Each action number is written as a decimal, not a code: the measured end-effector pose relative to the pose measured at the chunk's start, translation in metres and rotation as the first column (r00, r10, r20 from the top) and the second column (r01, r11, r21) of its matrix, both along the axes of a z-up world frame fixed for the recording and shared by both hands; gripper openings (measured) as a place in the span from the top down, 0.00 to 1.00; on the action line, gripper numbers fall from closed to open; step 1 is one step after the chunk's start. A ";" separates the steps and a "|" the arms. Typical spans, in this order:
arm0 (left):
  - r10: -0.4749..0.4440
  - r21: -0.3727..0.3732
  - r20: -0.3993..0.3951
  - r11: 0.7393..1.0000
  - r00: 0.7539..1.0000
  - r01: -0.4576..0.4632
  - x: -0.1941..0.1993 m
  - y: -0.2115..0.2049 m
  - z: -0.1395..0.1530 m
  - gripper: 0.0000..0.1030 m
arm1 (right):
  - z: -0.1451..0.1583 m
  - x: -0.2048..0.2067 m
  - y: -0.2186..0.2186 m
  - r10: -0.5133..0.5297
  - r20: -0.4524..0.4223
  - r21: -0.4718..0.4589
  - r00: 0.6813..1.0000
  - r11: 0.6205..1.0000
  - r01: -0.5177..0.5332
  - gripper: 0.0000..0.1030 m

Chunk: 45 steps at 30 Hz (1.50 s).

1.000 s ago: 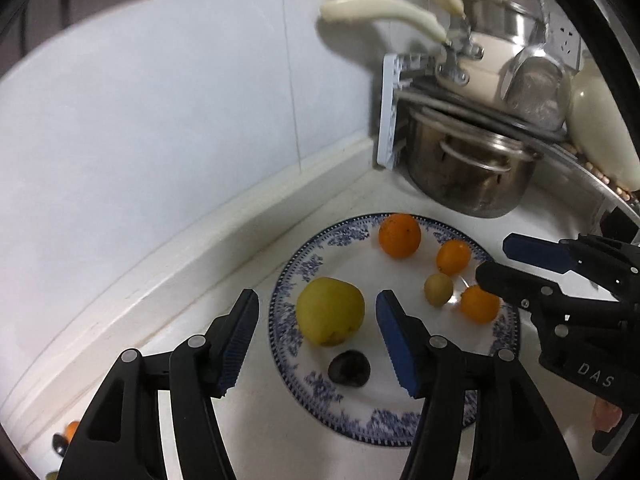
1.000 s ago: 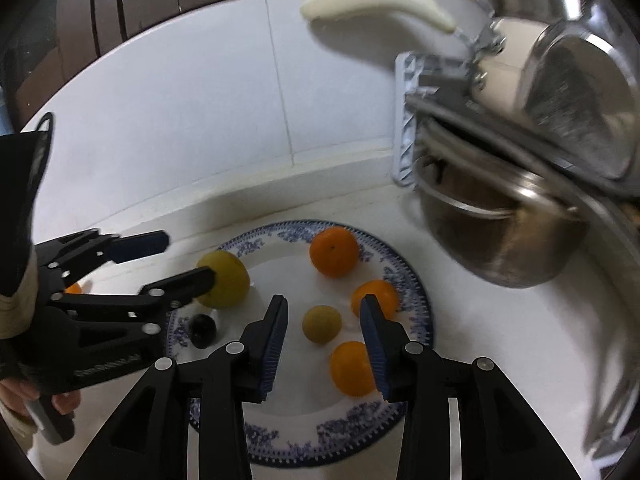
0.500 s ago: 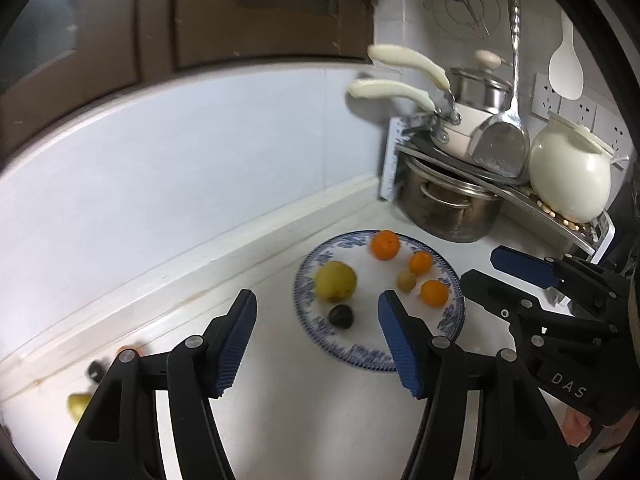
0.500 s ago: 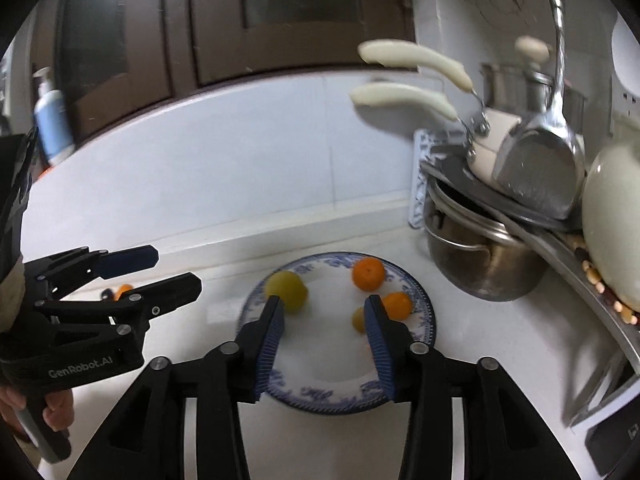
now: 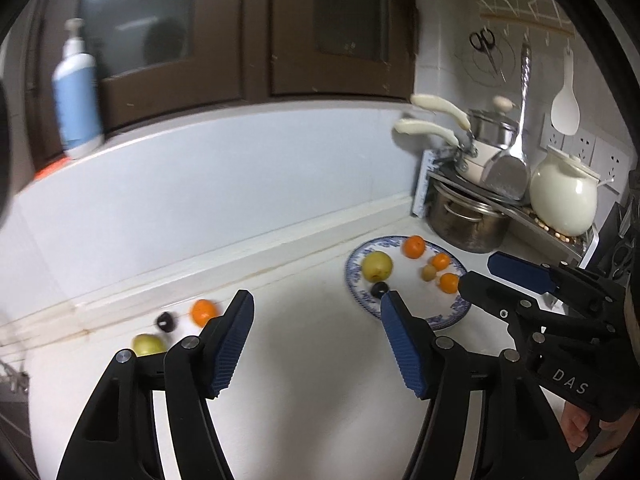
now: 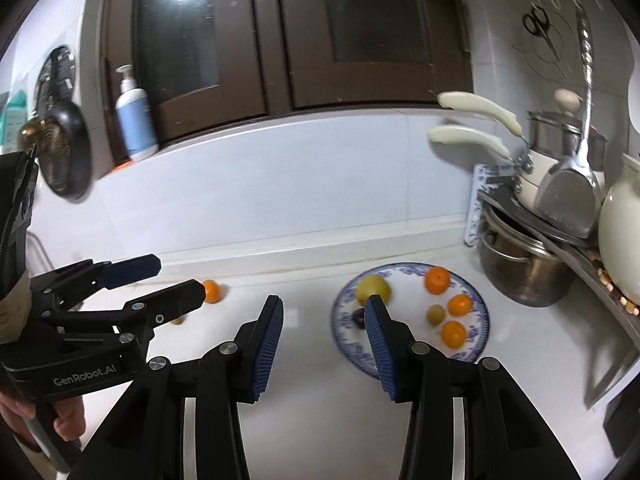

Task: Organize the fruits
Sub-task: 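Move both open tools back toward the remaining fruit group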

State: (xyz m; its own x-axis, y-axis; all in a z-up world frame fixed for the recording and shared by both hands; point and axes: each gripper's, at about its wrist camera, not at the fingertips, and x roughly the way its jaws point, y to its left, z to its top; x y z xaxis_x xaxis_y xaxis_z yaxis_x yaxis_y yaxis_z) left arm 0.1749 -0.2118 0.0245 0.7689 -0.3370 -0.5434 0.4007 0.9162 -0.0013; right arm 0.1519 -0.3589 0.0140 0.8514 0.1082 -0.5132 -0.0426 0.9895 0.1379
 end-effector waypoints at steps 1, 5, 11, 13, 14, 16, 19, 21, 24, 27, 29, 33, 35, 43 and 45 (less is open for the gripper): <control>0.013 0.001 0.011 1.000 1.000 -0.013 -0.004 0.006 0.002 0.37 | 0.002 -0.002 0.006 0.006 0.004 -0.002 1.000 1.000 -0.006 0.58; 0.053 -0.003 0.040 0.999 0.998 -0.053 -0.018 0.033 0.009 0.36 | 0.009 -0.009 0.029 0.024 0.019 -0.015 1.000 1.000 -0.024 0.58; 0.096 0.004 0.072 0.995 0.993 -0.097 -0.034 0.070 0.015 0.34 | 0.017 -0.016 0.060 0.060 0.043 -0.027 0.997 0.998 -0.059 0.53; 0.107 0.007 0.080 0.994 0.991 -0.107 -0.039 0.081 0.015 0.34 | 0.018 -0.019 0.072 0.072 0.055 -0.030 0.996 0.997 -0.070 0.53; 0.114 0.006 0.085 0.993 0.990 -0.115 -0.041 0.088 0.016 0.33 | 0.019 -0.021 0.077 0.077 0.060 -0.031 0.995 0.997 -0.076 0.53; 0.128 0.010 0.096 0.992 0.987 -0.129 -0.046 0.100 0.017 0.31 | 0.021 -0.023 0.088 0.090 0.068 -0.033 0.994 0.996 -0.088 0.53; 0.148 0.022 0.118 0.988 0.982 -0.152 -0.050 0.115 0.018 0.31 | 0.023 -0.025 0.104 0.106 0.081 -0.047 0.991 0.994 -0.102 0.53; 0.160 0.022 0.121 0.986 0.980 -0.163 -0.052 0.127 0.019 0.31 | 0.023 -0.024 0.114 0.118 0.080 -0.053 0.990 0.992 -0.114 0.53; 0.169 0.029 0.122 0.984 0.978 -0.174 -0.053 0.143 0.018 0.30 | 0.022 -0.021 0.129 0.135 0.072 -0.059 0.988 0.990 -0.131 0.53; 0.172 0.041 0.126 0.983 0.977 -0.178 -0.053 0.155 0.016 0.30 | 0.022 -0.018 0.142 0.154 0.067 -0.065 0.986 0.987 -0.150 0.53; 0.169 0.054 0.129 0.983 0.977 -0.177 -0.052 0.160 0.014 0.30 | 0.020 -0.015 0.151 0.170 0.064 -0.065 0.983 0.984 -0.165 0.53; 0.149 0.071 0.141 0.984 0.979 -0.161 -0.050 0.170 0.011 0.30 | 0.014 -0.004 0.166 0.221 0.031 -0.039 0.975 0.975 -0.220 0.53; 0.137 0.089 0.145 0.985 0.980 -0.150 -0.047 0.173 0.010 0.30 | 0.011 0.002 0.171 0.240 0.017 -0.031 0.971 0.970 -0.239 0.53; 0.068 0.129 0.149 0.988 0.987 -0.087 -0.030 0.182 -0.001 0.30 | 0.001 0.024 0.191 0.300 -0.022 -0.060 0.954 0.952 -0.301 0.53; 0.049 0.126 0.139 0.990 0.989 -0.067 -0.023 0.183 -0.005 0.30 | -0.002 0.031 0.196 0.318 -0.034 -0.065 0.947 0.945 -0.320 0.53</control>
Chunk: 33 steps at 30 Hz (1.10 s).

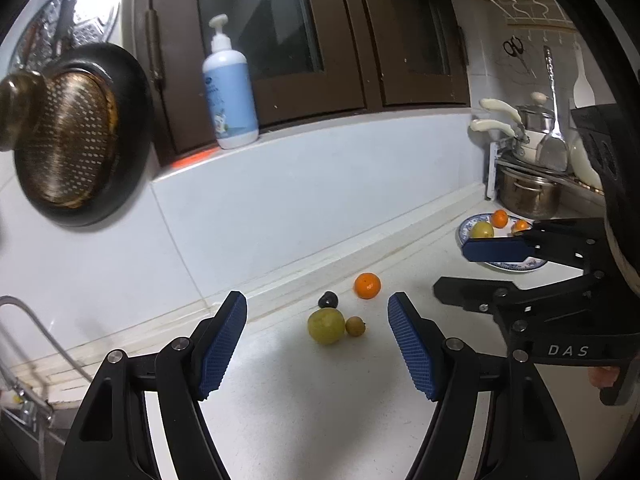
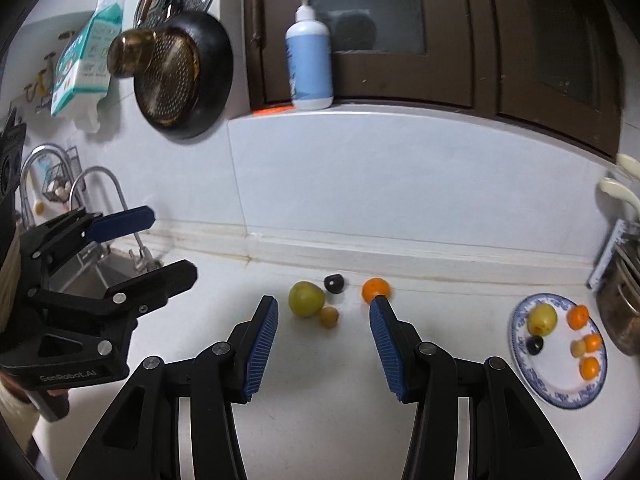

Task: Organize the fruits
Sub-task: 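Move both open tools back toward the remaining fruit group, then close the right tool on another small tan fruit while the left tool grasps a yellow-green pear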

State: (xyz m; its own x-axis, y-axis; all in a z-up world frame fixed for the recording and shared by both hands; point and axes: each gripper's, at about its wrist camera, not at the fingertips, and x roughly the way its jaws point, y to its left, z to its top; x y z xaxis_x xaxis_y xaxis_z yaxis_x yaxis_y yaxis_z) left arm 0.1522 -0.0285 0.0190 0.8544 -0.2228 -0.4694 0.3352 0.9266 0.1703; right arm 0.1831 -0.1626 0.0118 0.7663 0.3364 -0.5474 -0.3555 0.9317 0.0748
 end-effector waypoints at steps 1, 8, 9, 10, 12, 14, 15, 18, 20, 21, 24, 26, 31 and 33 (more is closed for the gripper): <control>-0.005 0.000 -0.004 1.000 1.000 0.005 0.003 0.000 -0.002 0.30 | -0.002 0.004 0.002 0.009 -0.005 -0.007 1.000 1.000 -0.009 0.53; -0.070 0.055 -0.006 0.996 0.998 0.070 0.022 -0.006 -0.022 0.30 | -0.016 0.026 0.011 0.033 -0.028 -0.064 0.999 0.997 -0.034 0.53; -0.078 0.063 -0.009 0.995 0.997 0.078 0.024 -0.006 -0.026 0.30 | -0.019 0.030 0.011 0.032 -0.031 -0.072 0.999 0.997 -0.034 0.53; -0.086 0.073 -0.013 0.994 0.996 0.087 0.028 -0.007 -0.030 0.30 | -0.021 0.034 0.011 0.031 -0.034 -0.078 0.999 0.996 -0.033 0.53; -0.102 0.083 -0.019 0.991 0.995 0.103 0.035 -0.007 -0.036 0.30 | -0.026 0.041 0.012 0.033 -0.041 -0.088 0.999 0.996 -0.036 0.53; -0.112 0.094 -0.025 0.989 0.993 0.114 0.043 -0.008 -0.042 0.30 | -0.032 0.049 0.014 0.037 -0.049 -0.098 0.998 0.994 -0.042 0.53; -0.120 0.095 -0.029 0.988 0.992 0.122 0.048 -0.007 -0.045 0.30 | -0.036 0.054 0.015 0.044 -0.056 -0.103 0.997 0.993 -0.049 0.53; -0.148 0.110 -0.048 0.982 0.988 0.152 0.059 -0.006 -0.054 0.30 | -0.045 0.065 0.020 0.058 -0.074 -0.118 0.996 0.991 -0.067 0.53; -0.168 0.129 -0.063 0.976 0.984 0.175 0.065 -0.006 -0.061 0.30 | -0.051 0.071 0.024 0.075 -0.089 -0.132 0.993 0.988 -0.086 0.53; -0.178 0.146 -0.067 0.972 0.982 0.186 0.068 -0.006 -0.065 0.30 | -0.055 0.075 0.026 0.085 -0.095 -0.147 0.992 0.984 -0.099 0.53; -0.210 0.175 -0.086 0.959 0.974 0.222 0.075 -0.006 -0.073 0.30 | -0.064 0.085 0.034 0.108 -0.105 -0.190 0.989 0.974 -0.126 0.53; -0.231 0.185 -0.105 0.951 0.967 0.248 0.081 -0.006 -0.080 0.31 | -0.071 0.090 0.037 0.121 -0.117 -0.207 0.986 0.968 -0.144 0.53; -0.282 0.195 -0.170 0.930 0.944 0.313 0.098 -0.010 -0.092 0.32 | -0.088 0.108 0.046 0.166 -0.174 -0.231 0.971 0.951 -0.204 0.53; -0.313 0.222 -0.199 0.909 0.929 0.353 0.103 -0.012 -0.100 0.32 | -0.093 0.113 0.047 0.173 -0.191 -0.240 0.966 0.946 -0.217 0.53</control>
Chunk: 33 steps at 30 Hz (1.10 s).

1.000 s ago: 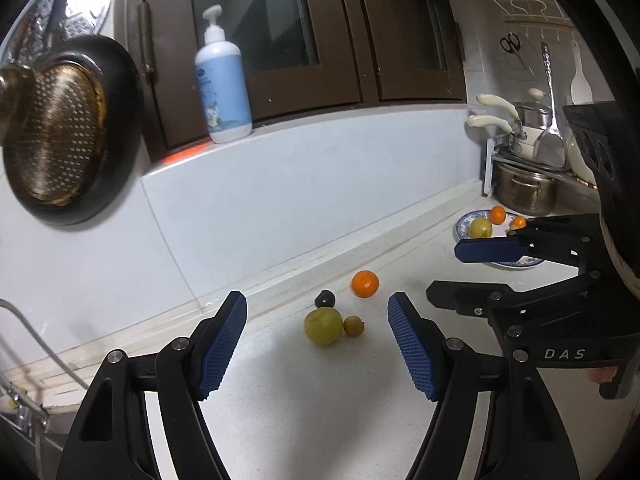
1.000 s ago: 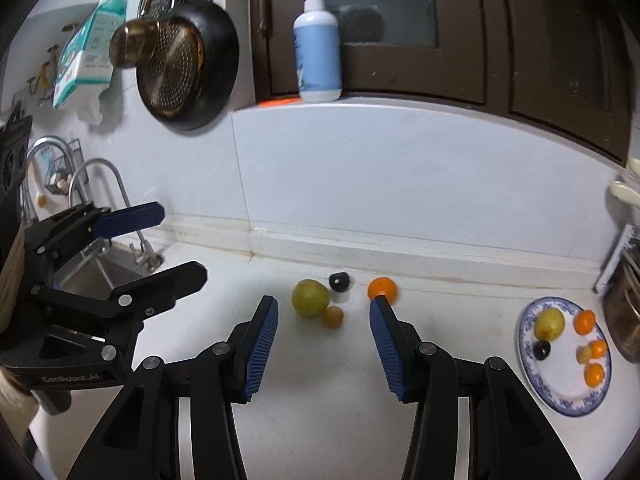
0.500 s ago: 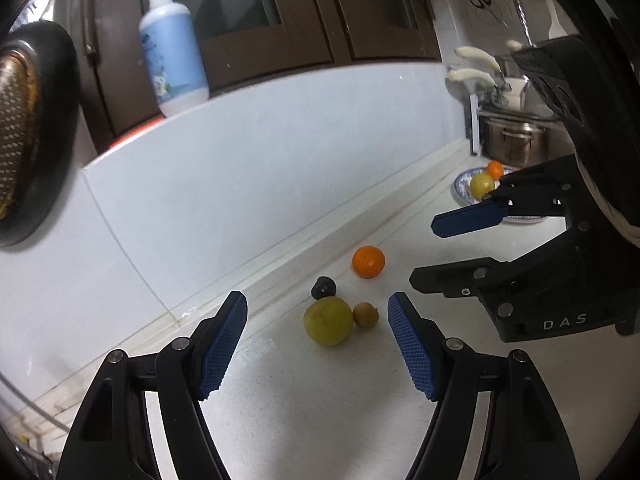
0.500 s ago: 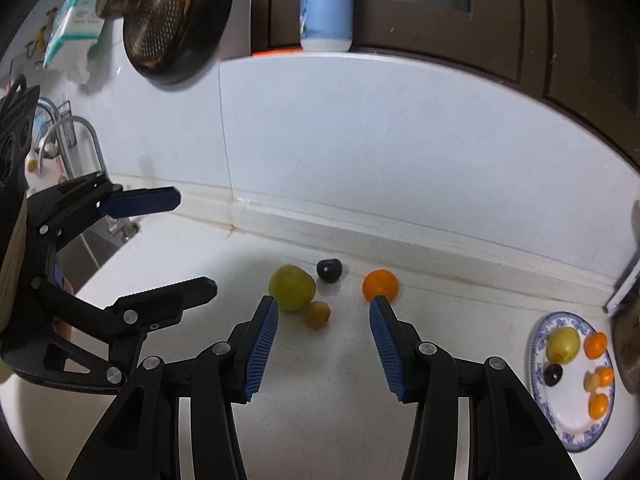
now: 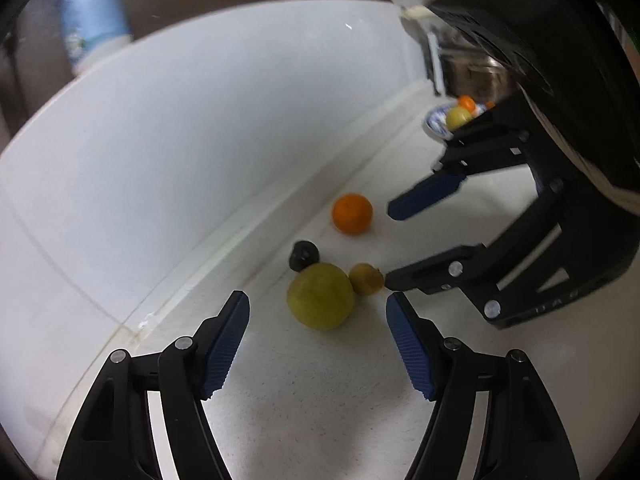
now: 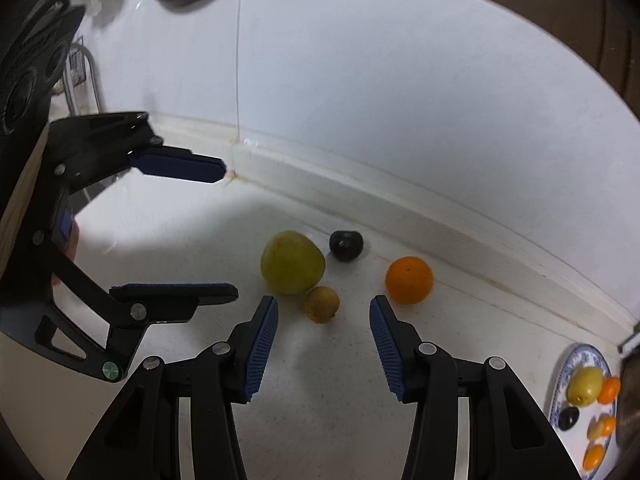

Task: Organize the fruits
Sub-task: 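Close the right tool on another small tan fruit while the left tool grasps a yellow-green pear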

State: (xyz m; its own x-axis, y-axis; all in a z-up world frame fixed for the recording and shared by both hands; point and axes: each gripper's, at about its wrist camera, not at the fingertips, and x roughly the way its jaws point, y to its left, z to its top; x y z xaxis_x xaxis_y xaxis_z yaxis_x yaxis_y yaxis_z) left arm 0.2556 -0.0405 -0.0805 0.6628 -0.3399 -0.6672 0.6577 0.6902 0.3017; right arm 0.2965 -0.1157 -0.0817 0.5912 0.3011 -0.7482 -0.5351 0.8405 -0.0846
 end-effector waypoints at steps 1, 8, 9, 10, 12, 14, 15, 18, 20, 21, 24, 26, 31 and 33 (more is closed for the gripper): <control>-0.015 0.018 -0.004 1.000 1.000 0.015 0.003 -0.001 -0.003 0.32 | -0.003 0.003 0.001 0.006 -0.008 -0.007 1.000 1.000 -0.006 0.53; -0.032 0.063 -0.037 0.997 0.999 0.034 0.023 -0.004 -0.015 0.32 | -0.023 0.018 0.006 0.055 -0.046 -0.056 0.997 0.997 -0.058 0.53; -0.034 0.062 -0.042 0.997 0.999 0.037 0.024 -0.005 -0.016 0.32 | -0.025 0.020 0.006 0.058 -0.050 -0.055 0.997 0.997 -0.060 0.53; -0.037 0.062 -0.050 0.997 0.998 0.040 0.026 -0.005 -0.017 0.32 | -0.027 0.023 0.006 0.059 -0.059 -0.050 0.997 0.997 -0.062 0.53; -0.044 0.062 -0.062 0.997 0.997 0.048 0.028 -0.007 -0.019 0.32 | -0.030 0.028 0.005 0.064 -0.077 -0.031 0.995 0.997 -0.066 0.53; -0.055 0.063 -0.077 0.996 0.996 0.060 0.031 -0.009 -0.021 0.32 | -0.033 0.031 0.006 0.068 -0.084 -0.029 0.994 0.997 -0.071 0.53; -0.059 0.066 -0.080 0.996 0.995 0.064 0.032 -0.010 -0.022 0.32 | -0.034 0.034 0.007 0.071 -0.086 -0.030 0.994 0.997 -0.074 0.53; -0.073 0.078 -0.086 0.994 0.994 0.080 0.036 -0.012 -0.025 0.32 | -0.038 0.040 0.008 0.078 -0.095 -0.031 0.992 0.996 -0.081 0.53; -0.077 0.078 -0.093 0.993 0.993 0.084 0.037 -0.013 -0.025 0.32 | -0.040 0.043 0.008 0.080 -0.096 -0.033 0.992 0.996 -0.084 0.53; -0.076 0.075 -0.090 0.994 0.993 0.083 0.038 -0.013 -0.024 0.33 | -0.041 0.044 0.008 0.084 -0.101 -0.027 0.991 0.996 -0.087 0.54; -0.071 0.065 -0.096 0.995 0.993 0.077 0.046 -0.015 -0.025 0.36 | -0.044 0.047 0.008 0.086 -0.119 -0.020 0.989 0.996 -0.089 0.68; -0.076 0.054 -0.097 0.995 0.992 0.082 0.046 -0.017 -0.024 0.37 | -0.044 0.047 0.005 0.083 -0.126 -0.007 0.989 0.996 -0.084 0.73; -0.080 0.040 -0.109 0.996 0.991 0.084 0.050 -0.023 -0.026 0.47 | -0.037 0.042 -0.007 0.033 -0.103 0.012 0.994 0.999 -0.032 0.73; -0.065 0.026 -0.129 0.997 0.990 0.068 0.054 -0.022 -0.028 0.52 | -0.033 0.035 -0.012 -0.016 -0.091 0.018 0.996 1.000 0.018 0.73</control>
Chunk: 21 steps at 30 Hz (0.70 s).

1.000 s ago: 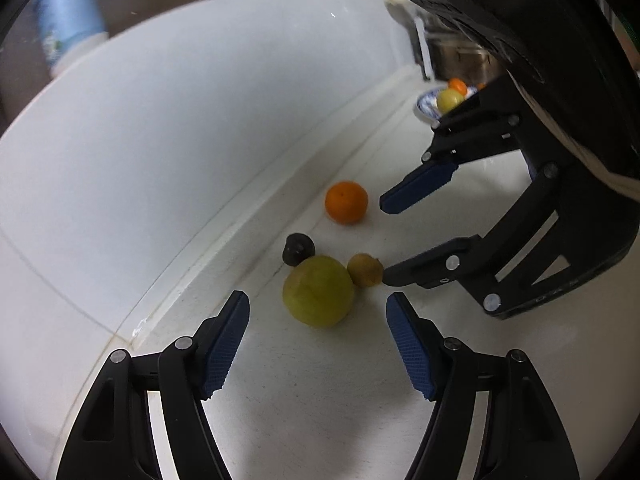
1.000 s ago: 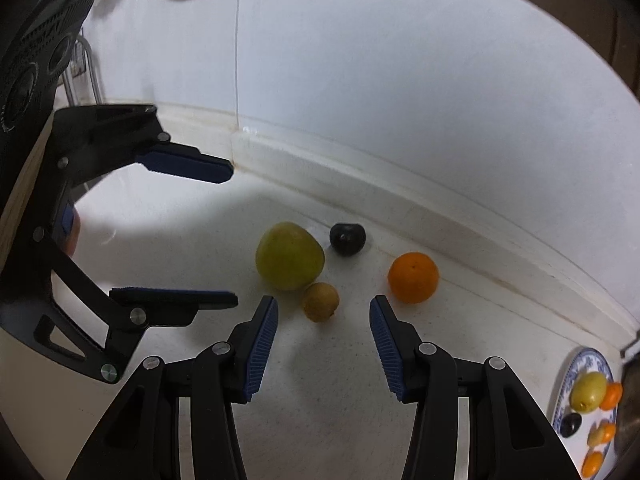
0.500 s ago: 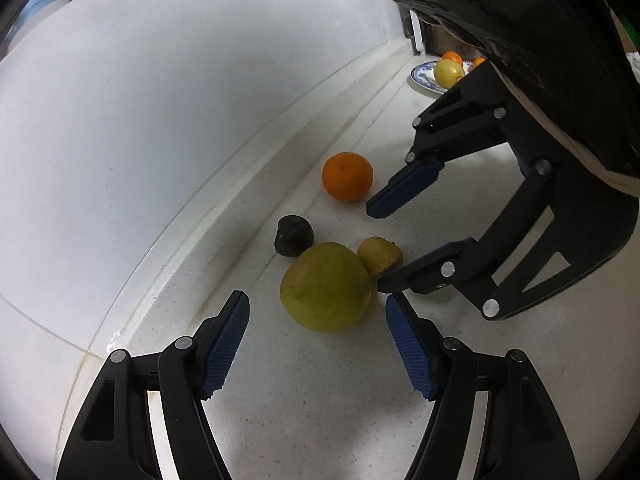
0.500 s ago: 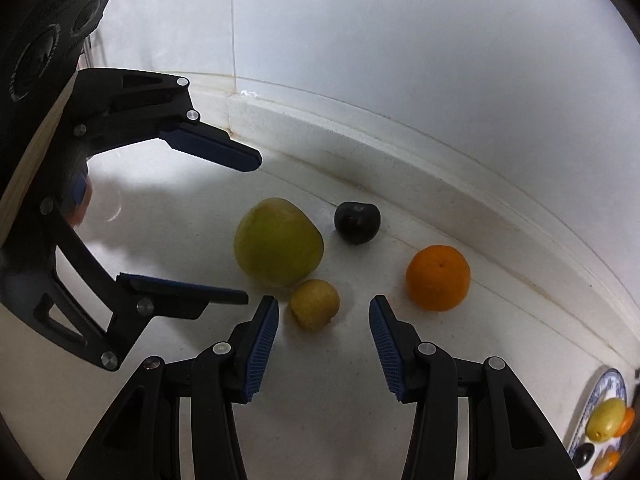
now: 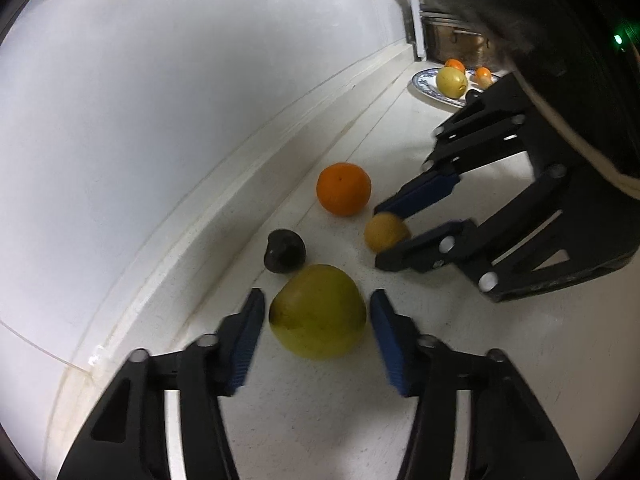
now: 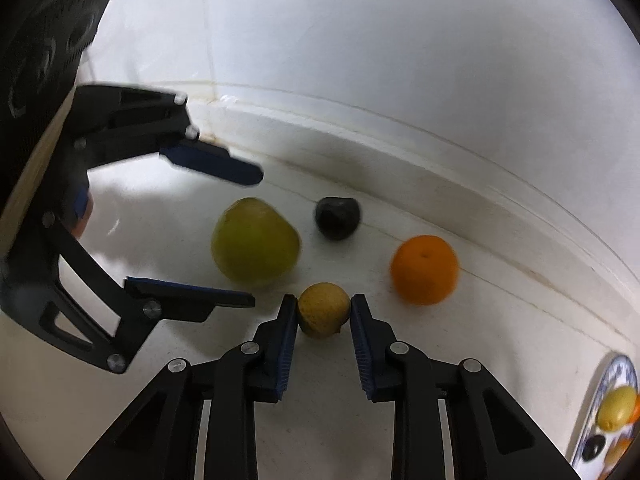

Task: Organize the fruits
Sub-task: 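Close the right tool on another small tan fruit while the left tool grasps a yellow-green pear, then carry the pear in the left tool while the right tool carries the tan fruit to the plate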

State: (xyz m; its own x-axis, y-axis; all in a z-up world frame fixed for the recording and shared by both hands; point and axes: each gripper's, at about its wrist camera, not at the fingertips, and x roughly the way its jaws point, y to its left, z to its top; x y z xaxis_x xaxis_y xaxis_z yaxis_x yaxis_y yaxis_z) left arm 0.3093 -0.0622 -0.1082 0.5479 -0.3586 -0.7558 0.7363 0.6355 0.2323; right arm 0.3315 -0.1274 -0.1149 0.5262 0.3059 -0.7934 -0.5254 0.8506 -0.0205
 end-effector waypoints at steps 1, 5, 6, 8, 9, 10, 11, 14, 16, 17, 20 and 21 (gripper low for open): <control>0.009 -0.009 -0.006 1.000 1.000 -0.009 0.000 0.000 0.000 0.52 | 0.002 -0.002 -0.002 -0.018 0.004 0.009 1.000 1.000 0.018 0.73; 0.073 -0.045 -0.032 0.996 0.997 -0.075 0.000 0.002 0.004 0.52 | 0.007 -0.014 -0.010 -0.100 0.025 0.031 0.995 0.995 0.099 0.73; 0.097 -0.065 -0.045 0.993 0.994 -0.099 -0.001 0.004 0.005 0.52 | 0.008 -0.018 -0.012 -0.116 0.021 0.045 0.993 0.992 0.115 0.73; 0.131 -0.103 -0.053 0.985 0.990 -0.136 -0.006 0.006 0.007 0.52 | 0.012 -0.026 -0.015 -0.143 0.025 0.070 0.989 0.987 0.141 0.73; 0.149 -0.117 -0.056 0.981 0.987 -0.154 -0.007 0.006 0.009 0.53 | 0.014 -0.028 -0.013 -0.157 0.024 0.085 0.987 0.984 0.154 0.73; 0.158 -0.131 -0.059 0.978 0.986 -0.164 -0.010 0.008 0.011 0.53 | 0.016 -0.031 -0.012 -0.167 0.022 0.096 0.986 0.982 0.164 0.73; 0.167 -0.160 -0.064 0.971 0.984 -0.175 -0.014 0.009 0.014 0.53 | 0.018 -0.031 -0.014 -0.173 0.021 0.104 0.985 0.980 0.170 0.73; 0.212 -0.186 -0.076 0.957 0.974 -0.223 -0.018 0.010 0.018 0.53 | 0.025 -0.043 -0.018 -0.193 0.025 0.118 0.981 0.975 0.188 0.73; 0.232 -0.208 -0.084 0.947 0.969 -0.245 -0.025 0.011 0.024 0.53 | 0.029 -0.044 -0.027 -0.206 0.031 0.122 0.978 0.972 0.201 0.73; 0.241 -0.217 -0.081 0.943 0.967 -0.254 -0.029 0.010 0.028 0.53 | 0.032 -0.047 -0.028 -0.215 0.035 0.126 0.976 0.970 0.209 0.73; 0.270 -0.236 -0.073 0.930 0.960 -0.280 -0.039 0.009 0.036 0.53 | 0.044 -0.061 -0.034 -0.241 0.047 0.150 0.969 0.961 0.232 0.73; 0.276 -0.247 -0.070 0.926 0.959 -0.284 -0.042 0.008 0.039 0.53 | 0.037 -0.055 -0.041 -0.246 0.052 0.156 0.968 0.959 0.236 0.73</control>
